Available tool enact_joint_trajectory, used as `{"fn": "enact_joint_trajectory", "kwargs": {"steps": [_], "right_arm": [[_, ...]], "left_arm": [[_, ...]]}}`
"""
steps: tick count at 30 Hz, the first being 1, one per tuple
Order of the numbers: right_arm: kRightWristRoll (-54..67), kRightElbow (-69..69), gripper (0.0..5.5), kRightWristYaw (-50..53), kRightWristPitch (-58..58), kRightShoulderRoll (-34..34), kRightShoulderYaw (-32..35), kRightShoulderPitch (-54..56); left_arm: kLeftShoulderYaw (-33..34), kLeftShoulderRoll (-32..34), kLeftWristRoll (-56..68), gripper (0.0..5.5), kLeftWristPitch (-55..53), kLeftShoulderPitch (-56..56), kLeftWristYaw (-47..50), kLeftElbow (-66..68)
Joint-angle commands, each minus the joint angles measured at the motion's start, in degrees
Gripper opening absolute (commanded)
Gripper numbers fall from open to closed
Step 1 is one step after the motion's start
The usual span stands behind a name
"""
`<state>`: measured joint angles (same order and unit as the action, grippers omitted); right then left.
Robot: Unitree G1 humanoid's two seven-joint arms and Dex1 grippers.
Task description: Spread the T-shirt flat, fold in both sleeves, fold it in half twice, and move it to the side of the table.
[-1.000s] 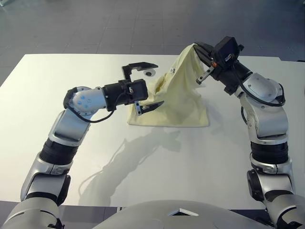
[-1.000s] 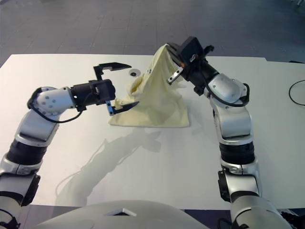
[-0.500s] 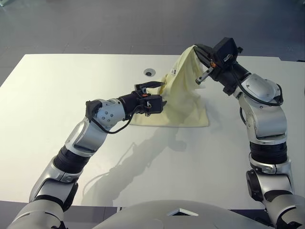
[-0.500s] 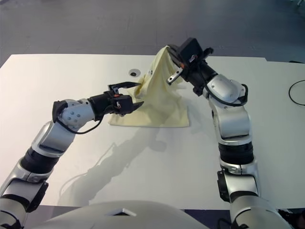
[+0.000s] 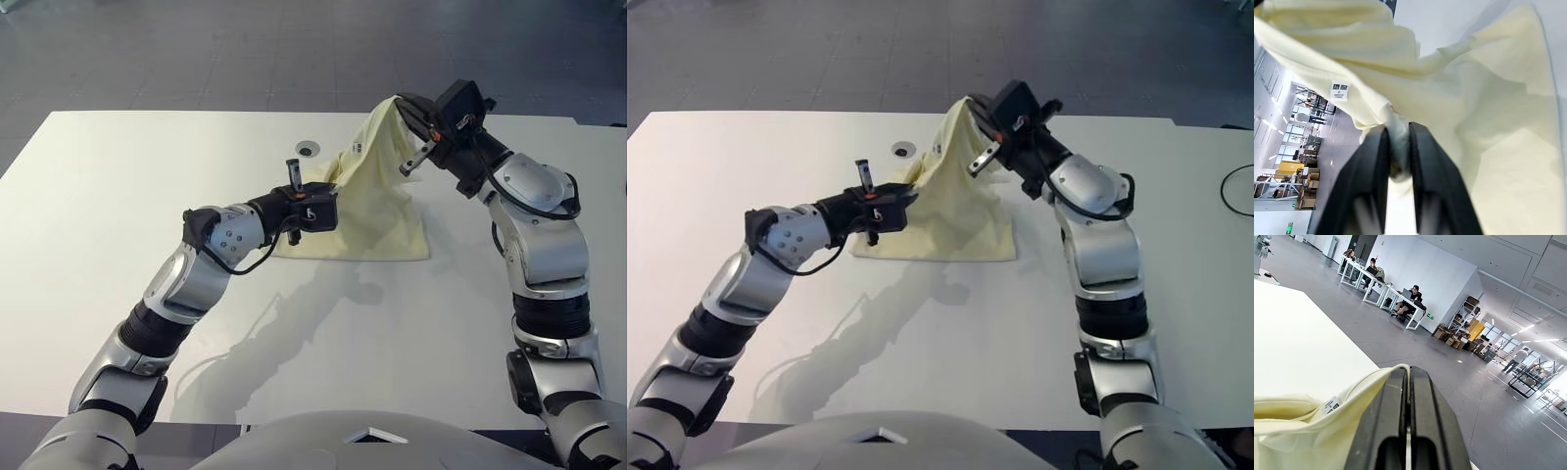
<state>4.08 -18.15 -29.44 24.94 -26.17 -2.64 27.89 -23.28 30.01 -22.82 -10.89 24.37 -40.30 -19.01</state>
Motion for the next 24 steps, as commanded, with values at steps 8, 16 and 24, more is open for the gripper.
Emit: {"fn": "enact_joint_trajectory", "kwargs": {"steps": [8,16,24], "right_arm": [[0.85,1.33,0.0,-1.35,-2.96,-3.53,3.69,3.51],[-0.31,13.66,0.0,-5.44,-13.18,-6.21,2.94,15.79],[-4.83,35.4,0.0,-9.96,-24.47,-6.6,-1.25,28.62]], "left_arm": [[17.18,0.42,19.13,0.01,-2.26,15.96,-4.0,9.89],[17.23,3.96,19.64,0.01,9.15,32.49,-8.5,34.11],[13.58,4.51,12.56,0.01,28.66,47.58,-6.74,62.53]]}}
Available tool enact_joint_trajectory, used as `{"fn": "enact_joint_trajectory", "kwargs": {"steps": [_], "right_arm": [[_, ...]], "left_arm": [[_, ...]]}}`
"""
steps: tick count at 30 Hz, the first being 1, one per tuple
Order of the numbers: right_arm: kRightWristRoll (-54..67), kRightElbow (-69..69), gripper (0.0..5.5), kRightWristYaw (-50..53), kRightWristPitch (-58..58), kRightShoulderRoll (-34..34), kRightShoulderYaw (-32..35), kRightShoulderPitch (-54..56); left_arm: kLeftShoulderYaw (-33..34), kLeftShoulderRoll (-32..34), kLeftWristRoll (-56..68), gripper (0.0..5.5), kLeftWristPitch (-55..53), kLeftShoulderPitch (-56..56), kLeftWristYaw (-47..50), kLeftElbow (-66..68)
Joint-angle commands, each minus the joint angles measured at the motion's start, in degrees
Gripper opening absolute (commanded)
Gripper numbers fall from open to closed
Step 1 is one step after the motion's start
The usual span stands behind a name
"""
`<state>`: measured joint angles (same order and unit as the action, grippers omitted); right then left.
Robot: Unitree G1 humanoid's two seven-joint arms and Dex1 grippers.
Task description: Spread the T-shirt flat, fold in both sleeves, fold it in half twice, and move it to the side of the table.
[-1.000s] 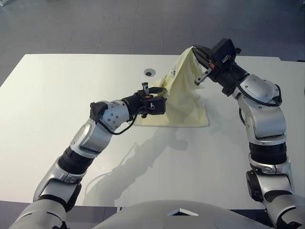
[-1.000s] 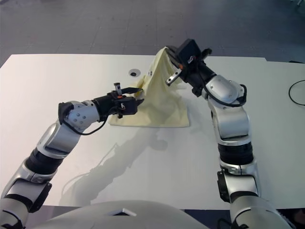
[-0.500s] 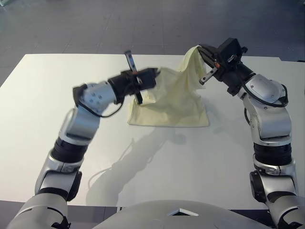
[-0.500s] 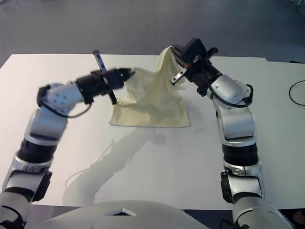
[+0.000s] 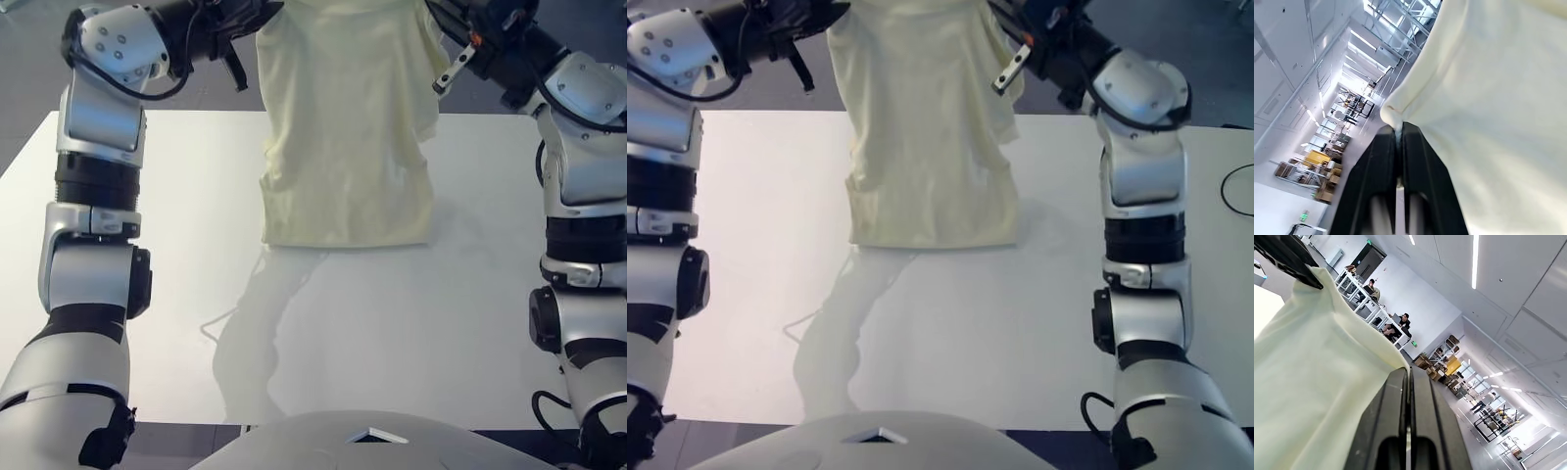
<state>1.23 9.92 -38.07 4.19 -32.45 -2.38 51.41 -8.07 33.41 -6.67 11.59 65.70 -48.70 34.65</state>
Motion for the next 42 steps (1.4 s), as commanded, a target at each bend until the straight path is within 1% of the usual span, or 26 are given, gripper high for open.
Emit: {"fn": "enact_joint_trajectory", "kwargs": {"steps": [1,4,7,10,13,17,22,28,32,36,37,39,42], "right_arm": [[-2.81,10.24,0.0,-1.34,-5.25,0.03,-2.2,6.48],[-5.8,21.35,0.0,-0.51,-11.17,1.39,-4.23,11.12],[-9.34,33.2,0.0,2.57,-17.63,2.33,-5.68,16.13],[-13.65,44.69,0.0,7.63,-23.74,3.28,-7.45,21.3],[-17.07,52.81,0.0,12.11,-27.85,4.19,-9.05,24.92],[-20.27,58.89,0.0,16.88,-30.57,4.68,-10.37,27.84],[-23.43,62.66,0.0,21.5,-31.7,5.81,-11.6,30.95],[-25.57,64.76,0.0,26.56,-30.69,6.94,-11.92,35.33],[-24.65,64.13,0.0,25.02,-32.24,6.77,-11.35,35.01],[-20.2,59.72,0.0,15.46,-36.44,6.23,-9.68,28.68],[-17.86,56.18,0.0,11.23,-36.88,5.84,-9.07,25.29],[-12.3,44.36,0.0,2.85,-34.83,4.27,-8.16,16.65],[-1.9,13.31,0.0,-7.91,-19.98,-1.28,-6.71,-2.49]], "left_arm": [[-2.55,1.27,-5.27,0.01,8.63,7.69,2.75,11.92],[-5.12,0.88,-10.07,0.01,14.21,11.55,6.91,20.82],[-7.69,-0.01,-14.2,0.01,18.23,14.38,11.01,27.91],[-9.7,-1.5,-17.81,0.01,19.57,16.96,16.46,33.3],[-11.28,-2.44,-20.7,0.01,19.84,19.08,21.32,36.98],[-13.21,-2.84,-24.1,0.01,18.86,20.82,26.88,39.8],[-15.04,-4.1,-27.56,0.01,16.17,23.71,34.19,41.69],[-16.67,-5.08,-30.06,0.01,15.77,26.24,37.55,42.32],[-16.93,-4.43,-29.8,0.01,19.21,23.77,35.46,41.67],[-15.93,-1.4,-26.99,0.01,26.88,16.42,29.29,38.62],[-15.35,-0.14,-25.54,0.01,29.22,13.44,26.82,36.8],[-13.89,2.49,-21.53,0.01,32.99,6.65,21.41,31.3],[-10.59,8.51,-10.01,0.01,31.54,-11.16,11.9,9.37]]}}
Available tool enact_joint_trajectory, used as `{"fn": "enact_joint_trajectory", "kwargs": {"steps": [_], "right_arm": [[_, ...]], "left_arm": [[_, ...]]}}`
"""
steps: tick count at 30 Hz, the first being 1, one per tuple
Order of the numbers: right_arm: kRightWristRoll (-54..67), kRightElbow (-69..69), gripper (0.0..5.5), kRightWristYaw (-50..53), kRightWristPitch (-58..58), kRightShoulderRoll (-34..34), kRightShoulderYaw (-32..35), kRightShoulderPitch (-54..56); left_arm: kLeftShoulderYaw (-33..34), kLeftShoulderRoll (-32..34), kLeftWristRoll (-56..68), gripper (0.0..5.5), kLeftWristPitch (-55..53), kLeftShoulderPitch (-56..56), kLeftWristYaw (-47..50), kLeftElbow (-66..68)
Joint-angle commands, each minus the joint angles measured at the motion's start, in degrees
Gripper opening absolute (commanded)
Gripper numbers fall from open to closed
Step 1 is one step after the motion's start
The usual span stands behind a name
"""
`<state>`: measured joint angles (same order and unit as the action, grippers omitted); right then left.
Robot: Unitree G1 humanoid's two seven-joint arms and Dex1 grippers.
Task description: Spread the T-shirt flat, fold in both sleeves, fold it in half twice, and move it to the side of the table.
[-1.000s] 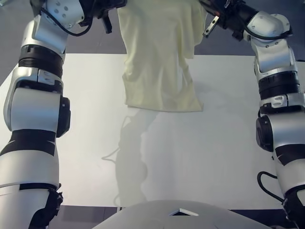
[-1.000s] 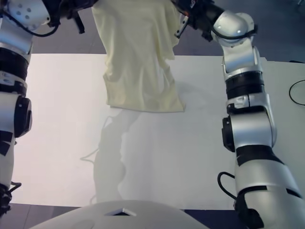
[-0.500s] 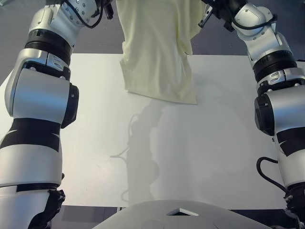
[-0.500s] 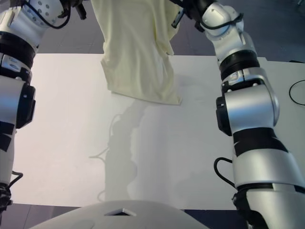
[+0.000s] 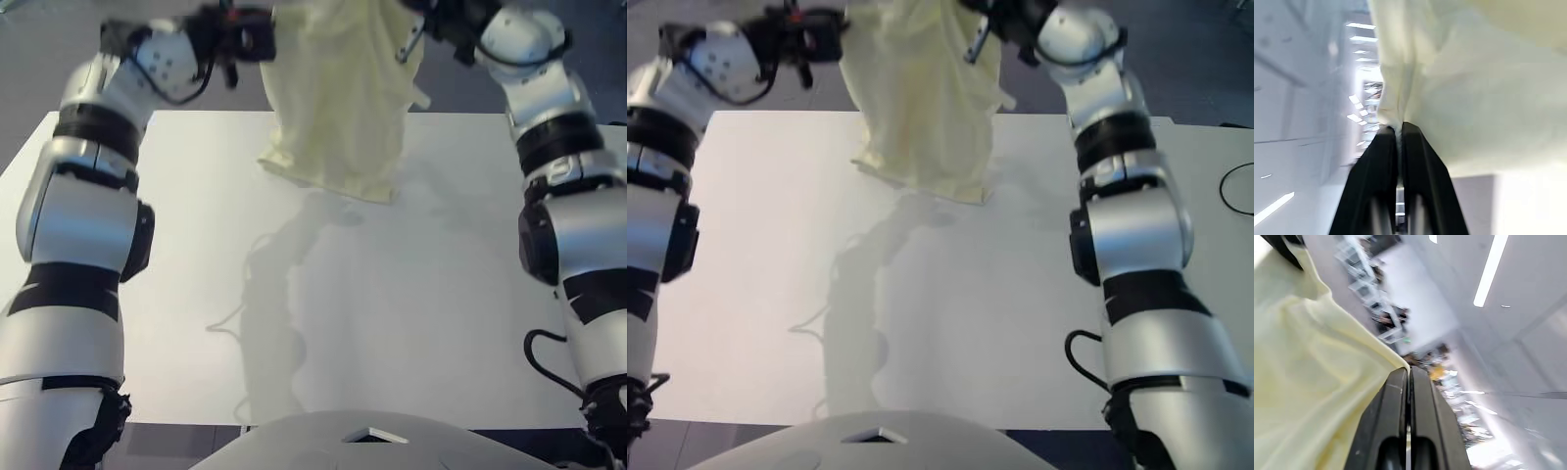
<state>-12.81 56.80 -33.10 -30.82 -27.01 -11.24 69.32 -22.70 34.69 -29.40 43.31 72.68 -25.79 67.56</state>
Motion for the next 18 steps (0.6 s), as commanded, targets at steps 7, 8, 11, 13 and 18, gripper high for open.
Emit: {"fn": "enact_joint_trajectory", "kwargs": {"steps": [7,8,11,13,18], "right_arm": [[29.9,-72.19,0.0,-24.63,41.41,-19.76,4.89,-43.71],[33.28,-75.79,0.0,-26.6,44.31,-21.96,5.13,-45.94],[41.52,-84.47,0.0,-30.82,51.42,-27.6,6.64,-52.52],[43.54,-88.92,0.0,-33.83,52.82,-31.26,6.83,-58.1],[41.93,-95.8,0.0,-40.07,52.4,-39.06,6.52,-72.61]], "left_arm": [[7.92,16.22,29.66,0.01,-14.38,-48.28,-15.77,-70.4],[8.64,17.84,31.93,0.01,-16.63,-52.31,-16.26,-76.3],[10.73,22.99,37.22,0.01,-20.94,-62.82,-18.64,-88.23],[11.65,25.84,39.36,0.01,-22.0,-68.85,-20.71,-92.12],[14.11,32.97,39.93,0.01,-26.49,-81.08,-26.75,-96.75]]}}
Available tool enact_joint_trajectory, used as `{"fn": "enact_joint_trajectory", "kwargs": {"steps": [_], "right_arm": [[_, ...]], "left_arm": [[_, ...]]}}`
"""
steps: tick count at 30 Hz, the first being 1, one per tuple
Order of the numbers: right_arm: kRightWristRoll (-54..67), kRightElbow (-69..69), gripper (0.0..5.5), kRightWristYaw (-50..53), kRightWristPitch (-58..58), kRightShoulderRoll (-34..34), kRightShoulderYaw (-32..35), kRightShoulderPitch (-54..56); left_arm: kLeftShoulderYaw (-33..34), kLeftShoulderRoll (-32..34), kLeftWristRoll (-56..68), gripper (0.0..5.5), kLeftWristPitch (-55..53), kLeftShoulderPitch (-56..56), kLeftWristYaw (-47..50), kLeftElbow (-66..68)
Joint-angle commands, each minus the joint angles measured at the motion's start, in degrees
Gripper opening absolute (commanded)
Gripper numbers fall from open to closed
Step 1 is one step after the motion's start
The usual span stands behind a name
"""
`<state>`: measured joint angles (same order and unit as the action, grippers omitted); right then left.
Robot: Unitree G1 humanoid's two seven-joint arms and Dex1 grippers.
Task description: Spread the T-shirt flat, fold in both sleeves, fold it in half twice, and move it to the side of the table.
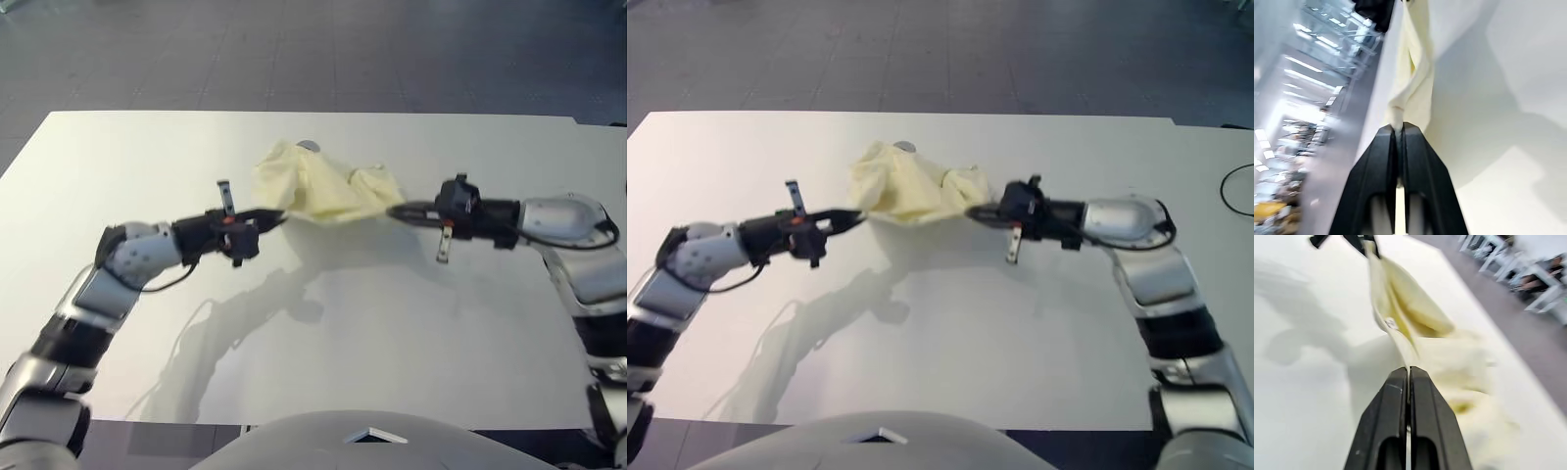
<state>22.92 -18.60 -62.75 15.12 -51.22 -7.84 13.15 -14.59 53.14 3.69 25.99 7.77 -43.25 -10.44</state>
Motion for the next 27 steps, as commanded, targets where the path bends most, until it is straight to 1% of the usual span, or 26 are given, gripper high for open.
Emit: {"fn": "enact_joint_trajectory", "kwargs": {"steps": [1,4,8,13,14,15,17,19,23,25,27], "right_arm": [[5.91,-21.44,0.0,-11.43,6.27,-16.22,3.64,-19.54],[5.67,-24.0,0.0,-12.68,6.67,-18.34,5.53,-26.28],[3.12,-25.22,0.0,-13.49,4.66,-19.78,7.45,-33.04],[1.94,-24.78,0.0,-13.29,3.42,-19.39,9.78,-35.28],[2.1,-24.64,0.0,-13.18,3.26,-19.19,10.57,-35.15],[2.65,-24.66,0.26,-13.05,3.46,-18.92,11.49,-34.91],[5.36,-25.47,0.5,-13.64,4.73,-19.01,14.35,-34.42],[9.42,-25.9,0.89,-13.55,7.12,-19.05,16.91,-32.15],[17.38,-25.49,1.5,-13.93,12.1,-20.22,19.94,-26.31],[18.9,-22.16,1.86,-11.67,14.93,-19.54,18.23,-19.57],[14.13,-17.65,2.12,-6.86,15.78,-16.43,13.36,-12.65]], "left_arm": [[7.16,15.83,7.57,0.01,-10.92,-18.51,-10.23,-20.4],[10.96,18.65,10.58,0.01,-16.64,-25.81,-12.67,-26.63],[15.08,20.41,16.57,0.01,-25.36,-34.67,-15.28,-36.23],[17.07,19.3,15.38,0.01,-29.15,-37.36,-16.51,-39.24],[17.53,19.22,15.05,0.27,-29.6,-37.66,-16.74,-39.35],[18.12,18.83,15.1,0.47,-30.42,-37.65,-16.65,-39.43],[19.91,18.01,17.04,0.77,-30.68,-36.54,-17.41,-39.02],[22.09,17.08,20.04,1.18,-31.17,-34.25,-18.16,-37.8],[26.44,15.92,30.87,1.81,-35.96,-26.91,-18.53,-35.48],[25.71,14.84,34.38,2.19,-39.12,-19.1,-16.81,-32.11],[19.98,10.92,28.77,2.46,-40.28,-9.14,-13.01,-26.37]]}}
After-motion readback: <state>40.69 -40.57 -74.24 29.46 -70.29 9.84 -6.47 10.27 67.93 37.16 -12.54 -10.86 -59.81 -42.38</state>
